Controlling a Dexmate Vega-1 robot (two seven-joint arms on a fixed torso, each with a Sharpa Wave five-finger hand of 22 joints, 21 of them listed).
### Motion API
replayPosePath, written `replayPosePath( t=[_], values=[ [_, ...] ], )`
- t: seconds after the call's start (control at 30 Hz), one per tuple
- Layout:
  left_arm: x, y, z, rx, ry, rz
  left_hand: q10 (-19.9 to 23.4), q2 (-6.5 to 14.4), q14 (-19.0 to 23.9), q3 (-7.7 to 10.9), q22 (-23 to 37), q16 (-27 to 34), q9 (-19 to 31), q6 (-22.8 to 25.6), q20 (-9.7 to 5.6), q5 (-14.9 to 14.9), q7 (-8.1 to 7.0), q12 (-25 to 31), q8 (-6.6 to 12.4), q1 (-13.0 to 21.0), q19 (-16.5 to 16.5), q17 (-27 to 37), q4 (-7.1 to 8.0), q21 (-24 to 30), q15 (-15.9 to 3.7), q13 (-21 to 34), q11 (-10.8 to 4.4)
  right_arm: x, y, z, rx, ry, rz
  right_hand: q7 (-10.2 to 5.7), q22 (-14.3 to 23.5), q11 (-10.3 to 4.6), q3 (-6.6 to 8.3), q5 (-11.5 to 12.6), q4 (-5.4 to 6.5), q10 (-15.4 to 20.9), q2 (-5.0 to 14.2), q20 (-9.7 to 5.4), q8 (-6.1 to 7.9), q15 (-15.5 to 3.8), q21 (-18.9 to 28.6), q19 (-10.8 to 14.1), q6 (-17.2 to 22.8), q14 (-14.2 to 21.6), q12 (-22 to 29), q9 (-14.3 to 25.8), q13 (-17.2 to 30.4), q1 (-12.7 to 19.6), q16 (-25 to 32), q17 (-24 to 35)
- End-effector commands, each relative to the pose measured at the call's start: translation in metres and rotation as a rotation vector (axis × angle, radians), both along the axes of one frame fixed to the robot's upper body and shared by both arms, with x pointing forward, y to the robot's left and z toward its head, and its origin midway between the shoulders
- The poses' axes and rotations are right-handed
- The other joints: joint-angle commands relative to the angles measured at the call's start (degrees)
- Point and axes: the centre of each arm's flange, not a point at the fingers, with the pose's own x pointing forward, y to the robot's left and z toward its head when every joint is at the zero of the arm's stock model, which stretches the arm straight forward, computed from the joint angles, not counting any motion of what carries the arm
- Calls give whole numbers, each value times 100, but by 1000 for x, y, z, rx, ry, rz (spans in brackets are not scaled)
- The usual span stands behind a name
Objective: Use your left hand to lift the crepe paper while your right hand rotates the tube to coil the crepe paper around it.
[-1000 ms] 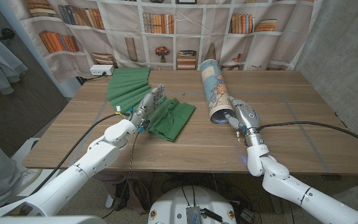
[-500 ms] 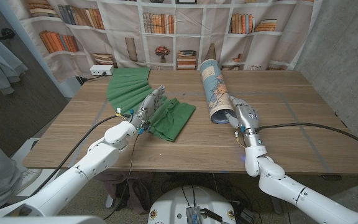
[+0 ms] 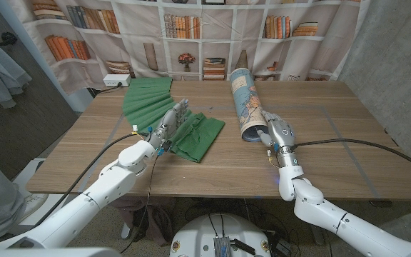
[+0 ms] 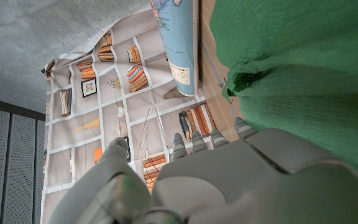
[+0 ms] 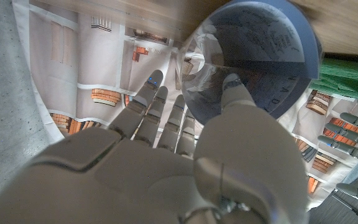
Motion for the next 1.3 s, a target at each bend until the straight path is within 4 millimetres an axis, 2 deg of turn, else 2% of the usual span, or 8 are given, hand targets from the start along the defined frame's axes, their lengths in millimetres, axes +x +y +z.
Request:
replayPosePath(
  t=[0.03,0.13,0.37,0.63,0.83,0.93,1.07,1.3],
  values=[
    [-4,2,-4,-5,1,-4,41,13,-36,-10,16,23,0,60,-2,8,-11,23,-1,24,24,16,-1,11,43,15,-26,3,6,2,15,-3,-11,39,47,21,52,24,20,360,71,-382,1,-987,151,289,197,397,104,0,-6,-15,98,-14],
    [-4,2,-6,-7,5,-6,42,13,-35,-11,16,23,0,63,2,8,-7,22,-1,24,21,16,-1,10,43,15,-24,3,7,2,19,-12,-12,67,77,-65,93,25,6,668,115,-437,5,-1019,303,572,380,752,152,-12,-27,5,133,-34],
    [-5,3,-9,-10,8,-5,42,14,-34,-13,16,21,0,60,0,9,-9,19,-7,24,21,16,-1,9,46,15,-24,2,8,2,47,-33,-17,-111,154,-331,264,39,52,1530,335,-446,77,-1053,396,463,1078,1397,261,-35,-51,-3,129,-33],
    [-6,2,-9,-11,8,-7,61,13,-30,-19,16,20,0,62,4,9,-8,21,-14,20,26,17,1,10,44,15,-21,-1,3,4,109,-59,16,-265,459,-550,985,94,771,2205,640,-693,13,-1082,836,617,1751,2216,194,-8,-34,-267,236,62],
    [-5,-1,-9,-10,10,-11,60,13,-30,-23,16,19,0,67,3,9,-8,18,-16,17,18,17,3,6,47,15,-21,-4,-3,5,200,-69,50,-304,648,-496,1468,117,1121,2259,629,-805,-95,-1102,1102,732,1734,2438,94,50,-8,-304,274,106],
    [-5,-1,-9,-10,10,-12,64,13,-33,-25,16,18,0,66,1,9,-8,17,-19,15,20,17,4,6,42,16,-16,-4,-10,4,295,-67,85,-337,841,-572,1796,97,1085,2376,573,-874,-151,-1117,1477,1028,1782,2893,62,98,37,-147,432,172],
    [-5,-2,-9,-9,11,-12,63,13,-33,-28,16,17,0,69,-1,10,-11,15,-21,12,27,18,6,9,45,16,-1,-4,-20,3,431,-49,130,-355,1020,-566,1902,47,839,2546,521,-931,-149,-1115,1918,1438,1968,3201,126,133,144,59,501,185],
    [-5,-5,-9,-5,13,-18,67,13,-28,-34,16,17,1,75,2,10,-12,12,-24,5,25,19,10,7,45,16,-14,-6,-29,4,658,-4,238,-223,1331,-289,2049,47,463,2942,502,-999,-177,-1099,2885,2353,2190,4035,430,204,505,425,777,350]
  ],
)
